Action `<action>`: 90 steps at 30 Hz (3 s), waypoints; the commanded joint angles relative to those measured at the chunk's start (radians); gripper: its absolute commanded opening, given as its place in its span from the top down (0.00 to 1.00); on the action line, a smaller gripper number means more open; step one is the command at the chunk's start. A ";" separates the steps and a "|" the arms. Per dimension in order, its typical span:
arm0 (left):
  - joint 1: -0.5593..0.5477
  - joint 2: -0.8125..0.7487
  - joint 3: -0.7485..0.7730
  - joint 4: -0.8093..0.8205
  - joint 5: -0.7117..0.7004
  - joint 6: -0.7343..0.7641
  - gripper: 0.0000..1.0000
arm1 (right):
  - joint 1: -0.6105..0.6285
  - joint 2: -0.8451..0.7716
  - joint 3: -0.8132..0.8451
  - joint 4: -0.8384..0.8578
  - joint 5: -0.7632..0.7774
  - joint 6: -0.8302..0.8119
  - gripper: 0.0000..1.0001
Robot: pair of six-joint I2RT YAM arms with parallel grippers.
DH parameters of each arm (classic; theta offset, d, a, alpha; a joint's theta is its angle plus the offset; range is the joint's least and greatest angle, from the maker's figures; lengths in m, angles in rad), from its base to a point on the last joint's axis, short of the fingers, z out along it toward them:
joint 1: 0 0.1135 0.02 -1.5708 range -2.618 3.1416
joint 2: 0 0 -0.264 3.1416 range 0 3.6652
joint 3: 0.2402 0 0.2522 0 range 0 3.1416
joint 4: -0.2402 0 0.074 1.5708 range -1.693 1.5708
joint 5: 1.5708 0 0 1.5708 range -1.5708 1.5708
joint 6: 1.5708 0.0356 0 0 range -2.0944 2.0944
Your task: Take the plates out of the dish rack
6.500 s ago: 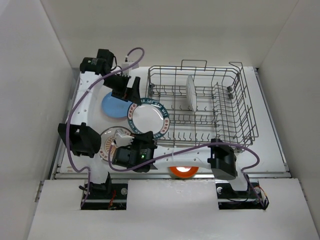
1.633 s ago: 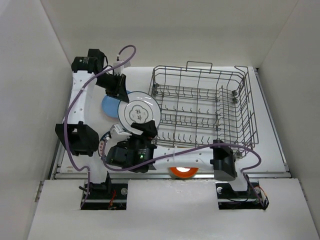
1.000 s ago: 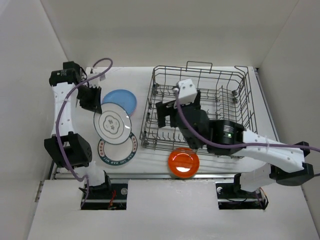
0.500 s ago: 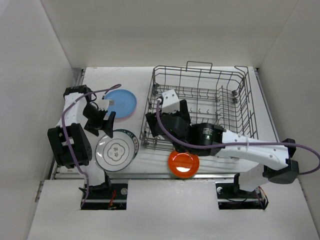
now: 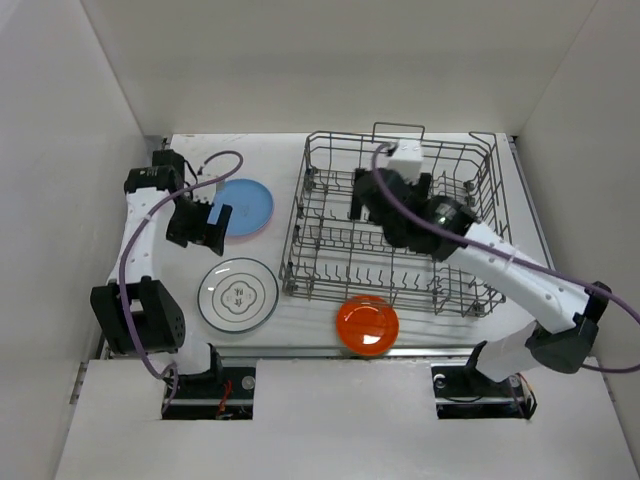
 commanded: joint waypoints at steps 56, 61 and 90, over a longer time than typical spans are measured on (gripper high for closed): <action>0.006 0.070 0.224 0.083 -0.277 -0.231 0.01 | -1.082 0.350 0.235 0.466 -0.617 -1.002 1.00; 0.006 0.110 0.265 0.063 -0.277 -0.231 0.01 | -1.082 0.482 0.378 0.481 -0.534 -0.887 0.92; 0.180 0.063 0.400 0.152 -0.479 -0.572 0.01 | -1.050 -0.561 -0.107 0.359 -0.345 -0.589 0.00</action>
